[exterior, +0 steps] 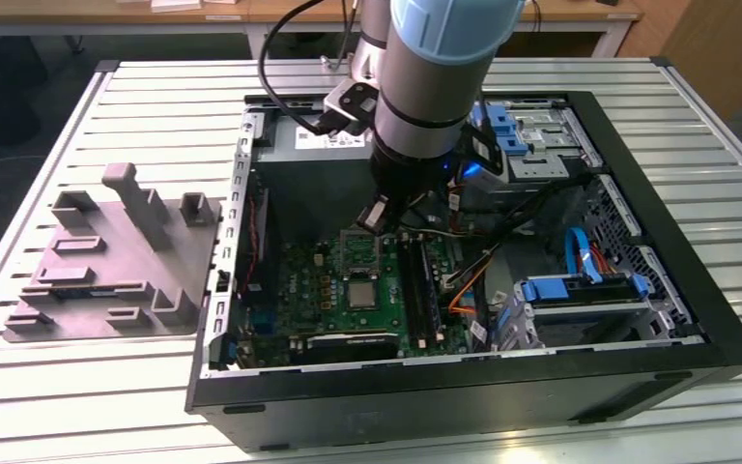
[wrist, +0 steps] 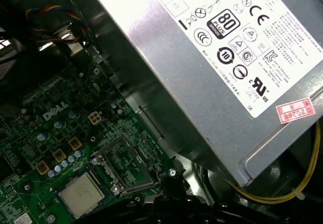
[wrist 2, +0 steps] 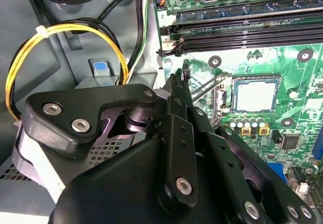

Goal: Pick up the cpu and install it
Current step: 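Close the cpu cover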

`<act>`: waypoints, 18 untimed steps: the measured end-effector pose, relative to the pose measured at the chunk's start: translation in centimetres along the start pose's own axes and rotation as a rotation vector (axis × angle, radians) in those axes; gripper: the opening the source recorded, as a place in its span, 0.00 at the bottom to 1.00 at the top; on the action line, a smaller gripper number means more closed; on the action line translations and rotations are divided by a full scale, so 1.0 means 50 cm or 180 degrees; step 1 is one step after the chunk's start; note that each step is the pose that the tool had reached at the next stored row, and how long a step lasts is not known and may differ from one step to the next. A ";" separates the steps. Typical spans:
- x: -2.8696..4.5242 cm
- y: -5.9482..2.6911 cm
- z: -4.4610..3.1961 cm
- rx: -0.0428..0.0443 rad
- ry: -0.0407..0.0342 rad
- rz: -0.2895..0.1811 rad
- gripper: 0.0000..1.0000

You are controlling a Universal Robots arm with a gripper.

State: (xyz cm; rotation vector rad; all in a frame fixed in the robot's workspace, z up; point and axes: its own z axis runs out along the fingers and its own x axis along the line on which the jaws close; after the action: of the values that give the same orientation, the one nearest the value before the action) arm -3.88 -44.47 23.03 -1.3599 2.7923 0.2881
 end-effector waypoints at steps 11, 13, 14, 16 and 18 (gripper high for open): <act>0.000 0.000 -0.002 -0.0017 0.0030 -0.0178 0.11; 0.000 0.000 -0.003 -0.0017 0.0031 -0.0181 0.11; 0.000 0.001 -0.004 -0.0017 0.0032 -0.0183 0.11; 0.000 0.001 -0.004 -0.0019 0.0031 -0.0190 0.11; 0.000 0.001 -0.005 -0.0020 0.0034 -0.0204 0.11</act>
State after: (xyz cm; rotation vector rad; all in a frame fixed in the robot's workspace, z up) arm -3.89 -44.48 23.28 -1.4533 2.7519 0.2890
